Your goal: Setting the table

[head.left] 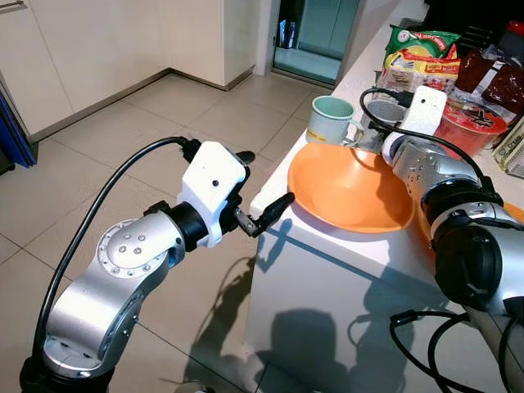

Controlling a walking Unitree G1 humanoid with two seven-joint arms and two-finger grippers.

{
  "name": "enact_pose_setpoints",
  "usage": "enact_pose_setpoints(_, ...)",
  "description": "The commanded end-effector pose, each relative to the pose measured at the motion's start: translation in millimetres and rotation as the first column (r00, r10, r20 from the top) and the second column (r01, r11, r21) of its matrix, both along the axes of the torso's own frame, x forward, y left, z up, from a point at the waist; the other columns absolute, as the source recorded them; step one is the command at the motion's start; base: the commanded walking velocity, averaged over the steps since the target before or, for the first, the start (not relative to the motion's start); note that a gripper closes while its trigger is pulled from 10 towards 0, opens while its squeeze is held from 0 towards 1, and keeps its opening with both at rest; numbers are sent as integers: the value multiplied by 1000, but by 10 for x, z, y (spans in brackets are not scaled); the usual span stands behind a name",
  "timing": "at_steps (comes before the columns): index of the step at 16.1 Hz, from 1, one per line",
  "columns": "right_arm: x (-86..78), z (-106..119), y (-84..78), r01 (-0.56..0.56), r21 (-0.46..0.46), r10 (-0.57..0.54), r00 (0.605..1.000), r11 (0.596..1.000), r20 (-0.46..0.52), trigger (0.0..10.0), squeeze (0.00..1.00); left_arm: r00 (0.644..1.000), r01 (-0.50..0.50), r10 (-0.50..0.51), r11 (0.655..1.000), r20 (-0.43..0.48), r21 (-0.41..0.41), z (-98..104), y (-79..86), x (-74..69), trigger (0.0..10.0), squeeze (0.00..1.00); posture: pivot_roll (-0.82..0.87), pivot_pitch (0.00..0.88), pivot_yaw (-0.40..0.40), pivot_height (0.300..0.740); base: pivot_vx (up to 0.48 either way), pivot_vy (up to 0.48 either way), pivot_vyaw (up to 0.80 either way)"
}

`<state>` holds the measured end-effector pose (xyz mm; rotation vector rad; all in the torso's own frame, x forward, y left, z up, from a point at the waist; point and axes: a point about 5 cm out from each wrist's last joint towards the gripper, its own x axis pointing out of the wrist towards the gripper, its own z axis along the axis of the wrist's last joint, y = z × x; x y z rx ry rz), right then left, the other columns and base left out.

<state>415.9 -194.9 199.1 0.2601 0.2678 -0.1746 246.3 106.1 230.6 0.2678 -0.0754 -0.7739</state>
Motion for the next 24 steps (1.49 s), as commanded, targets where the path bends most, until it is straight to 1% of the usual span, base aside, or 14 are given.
enact_pose_setpoints(1, 29, 179, -81, 24, 29, -26, 997, 999, 76, 0, 0, 999, -16, 16, 1000, 37, -18, 83, 13, 30, 10000, 0, 138, 0, -104, 740, 0, 0, 0)
enact_pose_setpoints(3, 60, 412, -127, 40, 45, -47, 983, 998, 180, 0, 0, 997, -37, 40, 998, 60, -40, 127, 33, 64, 10000, 0, 131, 0, -100, 740, 0, 0, 0)
enact_pose_setpoints(4, 66, 488, -133, 40, 32, -46, 975, 999, 216, 0, 0, 997, -41, 44, 998, 65, -46, 132, 34, 77, 10000, 0, 123, 0, -94, 740, 0, 0, 0)
enact_pose_setpoints(6, 70, 561, -134, 38, 5, -38, 966, 999, 254, 0, 0, 996, -42, 45, 998, 74, -51, 136, 19, 104, 10000, 0, 109, 0, -80, 740, 0, 0, 0)
enact_pose_setpoints(8, 72, 583, -108, 28, -24, -20, 962, 999, 271, 0, 0, 992, -77, 82, 996, 97, -49, 148, 36, 161, 10000, 0, 104, 0, -72, 740, 0, 0, 0)
enact_pose_setpoints(9, 80, 551, -39, -15, -101, 39, 968, 995, 246, 5529, 0, 980, -167, 170, 985, 106, -38, 142, 119, 263, 10000, 0, 92, 0, -57, 740, 0, 0, 0)
enact_pose_setpoints(10, 83, 511, -8, -38, -138, 68, 975, 990, 213, 10000, 1000, 972, -208, 210, 978, 109, -29, 136, 166, 311, 10000, 0, 78, 0, -50, 740, 0, 0, 0)
enact_pose_setpoints(11, 81, 427, 25, -69, -164, 94, 984, 984, 151, 10000, 1000, 962, -246, 248, 969, 110, -32, 131, 217, 360, 10000, 0, 73, 0, -51, 740, 0, 0, 0)
enact_pose_setpoints(12, 81, 427, 25, -69, -164, 94, 984, 984, 151, 10000, 1000, 962, -246, 248, 969, 110, -32, 131, 217, 360, 10000, 0, 73, 0, -51, 740, 0, 0, 0)
enact_pose_setpoints(13, 75, 342, 61, -86, -153, 100, 991, 985, 89, 10000, 1000, 963, -242, 245, 969, 112, -43, 153, 220, 361, 10000, 0, 75, 0, -50, 740, 0, 0, 0)
enact_pose_setpoints(15, 61, 219, 133, -95, -137, 94, 996, 986, -8, 10000, 1000, 967, -221, 222, 975, 125, -20, 210, 231, 353, 10000, 0, 83, 0, -53, 740, 0, 0, 0)
enact_pose_setpoints(17, 61, 209, 183, -107, -131, 103, 994, 986, -38, 10000, 1000, 969, -209, 205, 978, 139, 13, 258, 271, 335, 10000, 0, 86, 13, -55, 740, 0, 0, 0)
enact_pose_setpoints(19, 62, 206, 227, -108, -147, 101, 993, 983, -57, 10000, 1000, 963, -234, 226, 971, 150, 42, 310, 390, 336, 10000, 0, 90, 40, -57, 740, 0, 0, 0)
enact_pose_setpoints(24, 63, 229, 181, -54, -178, 47, 998, 983, -44, 10000, 1000, 958, -256, 248, 966, 147, 41, 335, 438, 303, 10000, 0, 96, 59, -52, 740, 0, 0, 0)
